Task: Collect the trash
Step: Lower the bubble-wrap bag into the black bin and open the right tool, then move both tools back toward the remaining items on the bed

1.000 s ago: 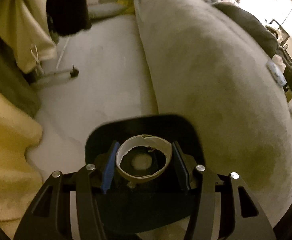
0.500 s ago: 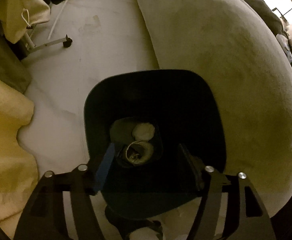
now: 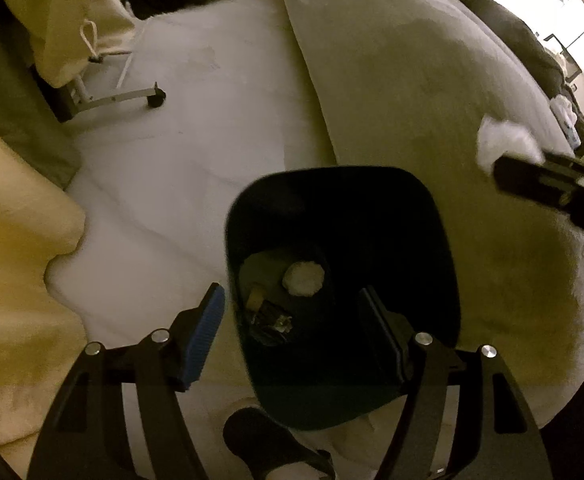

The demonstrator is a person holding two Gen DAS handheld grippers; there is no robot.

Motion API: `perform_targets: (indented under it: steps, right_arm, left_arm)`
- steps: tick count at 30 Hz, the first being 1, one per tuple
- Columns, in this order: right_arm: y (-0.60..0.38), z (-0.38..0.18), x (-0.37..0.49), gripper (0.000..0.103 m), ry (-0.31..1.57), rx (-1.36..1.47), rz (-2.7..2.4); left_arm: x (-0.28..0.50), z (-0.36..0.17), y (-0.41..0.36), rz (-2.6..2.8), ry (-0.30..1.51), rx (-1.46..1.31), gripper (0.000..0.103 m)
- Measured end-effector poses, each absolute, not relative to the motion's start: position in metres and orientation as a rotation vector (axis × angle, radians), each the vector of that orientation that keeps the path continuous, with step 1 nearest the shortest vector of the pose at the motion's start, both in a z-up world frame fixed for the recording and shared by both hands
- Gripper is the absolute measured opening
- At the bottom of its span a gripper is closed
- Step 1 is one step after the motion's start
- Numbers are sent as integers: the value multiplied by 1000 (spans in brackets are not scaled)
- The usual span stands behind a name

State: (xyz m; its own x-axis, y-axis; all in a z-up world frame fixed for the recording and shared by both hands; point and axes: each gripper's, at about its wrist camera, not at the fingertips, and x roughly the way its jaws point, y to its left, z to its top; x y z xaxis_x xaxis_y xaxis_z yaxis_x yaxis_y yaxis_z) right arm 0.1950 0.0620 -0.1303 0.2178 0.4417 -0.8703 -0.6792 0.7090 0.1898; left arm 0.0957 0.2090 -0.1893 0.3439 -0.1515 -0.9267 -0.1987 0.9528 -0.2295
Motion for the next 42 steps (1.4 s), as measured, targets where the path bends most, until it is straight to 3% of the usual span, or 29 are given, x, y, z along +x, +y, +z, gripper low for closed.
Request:
perform_targets:
  steps: [21,28,31,42]
  right_arm:
    - [95,-200,181,62,1244,-383,774]
    - [96,-220,176,69,1271,-420,781]
    - [93,-220,172,77,1259,-426,787]
    - [70,-171,162,80,1177,-302,874]
  left_arm:
    - [97,-120,244,92,999,-415,53]
    - [103,-83,236,76,932,-353,51]
    - [107,-70,233,71,903,-345,51]
    - [139,-23,194,-15,802,-288,51]
